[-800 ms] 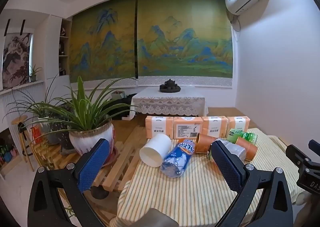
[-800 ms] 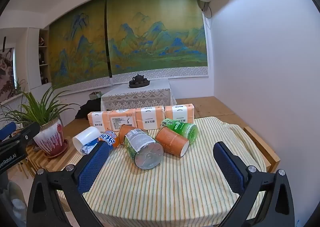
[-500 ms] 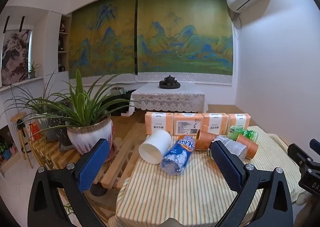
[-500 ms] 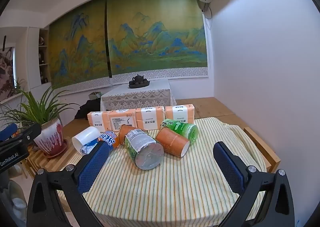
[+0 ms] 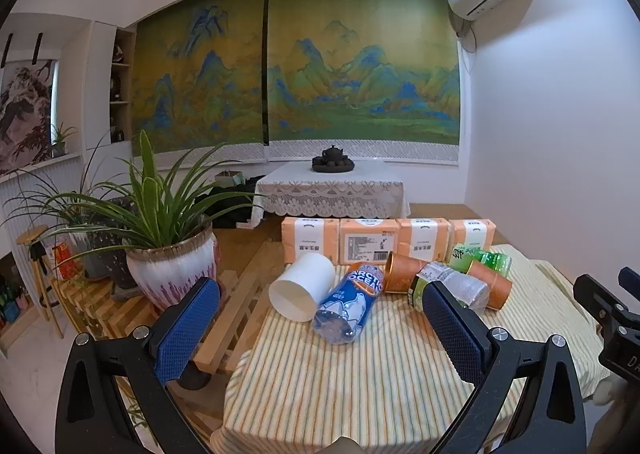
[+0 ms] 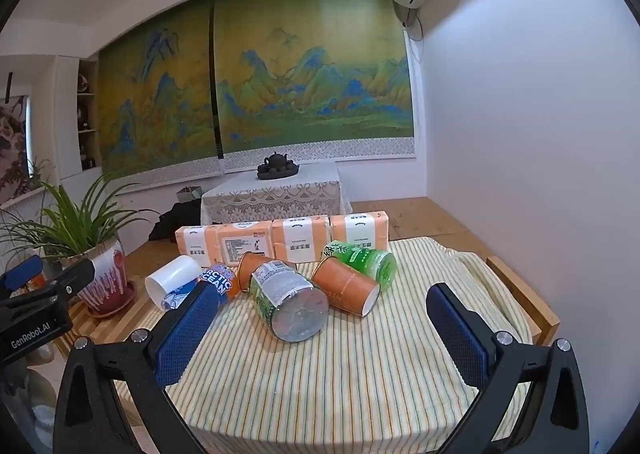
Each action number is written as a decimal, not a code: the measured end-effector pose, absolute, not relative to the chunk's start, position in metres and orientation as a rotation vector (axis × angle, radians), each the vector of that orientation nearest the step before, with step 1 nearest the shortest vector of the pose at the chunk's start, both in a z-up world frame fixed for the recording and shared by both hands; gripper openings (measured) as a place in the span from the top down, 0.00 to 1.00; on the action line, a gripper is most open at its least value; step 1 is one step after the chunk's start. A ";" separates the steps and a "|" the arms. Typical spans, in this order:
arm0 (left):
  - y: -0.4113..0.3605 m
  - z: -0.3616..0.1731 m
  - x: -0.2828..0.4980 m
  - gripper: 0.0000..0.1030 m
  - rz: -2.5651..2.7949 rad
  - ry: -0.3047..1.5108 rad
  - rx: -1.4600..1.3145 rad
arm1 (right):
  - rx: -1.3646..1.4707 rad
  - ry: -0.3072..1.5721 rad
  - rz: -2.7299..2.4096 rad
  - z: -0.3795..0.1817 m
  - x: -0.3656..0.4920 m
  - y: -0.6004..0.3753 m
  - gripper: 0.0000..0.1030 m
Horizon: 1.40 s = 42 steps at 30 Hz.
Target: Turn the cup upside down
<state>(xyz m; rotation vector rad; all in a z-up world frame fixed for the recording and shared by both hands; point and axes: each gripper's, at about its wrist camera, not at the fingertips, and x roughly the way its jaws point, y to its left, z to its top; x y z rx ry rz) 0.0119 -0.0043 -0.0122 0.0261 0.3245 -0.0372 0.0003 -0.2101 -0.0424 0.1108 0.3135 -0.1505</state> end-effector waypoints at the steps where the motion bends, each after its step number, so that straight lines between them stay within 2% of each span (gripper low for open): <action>1: -0.004 -0.013 0.012 0.00 -0.039 0.326 0.026 | 0.108 0.312 -0.151 -0.043 -0.001 -0.210 0.00; 42: -0.015 -0.021 0.026 0.00 -0.071 0.363 0.031 | 0.114 0.356 -0.160 -0.052 0.019 -0.232 0.00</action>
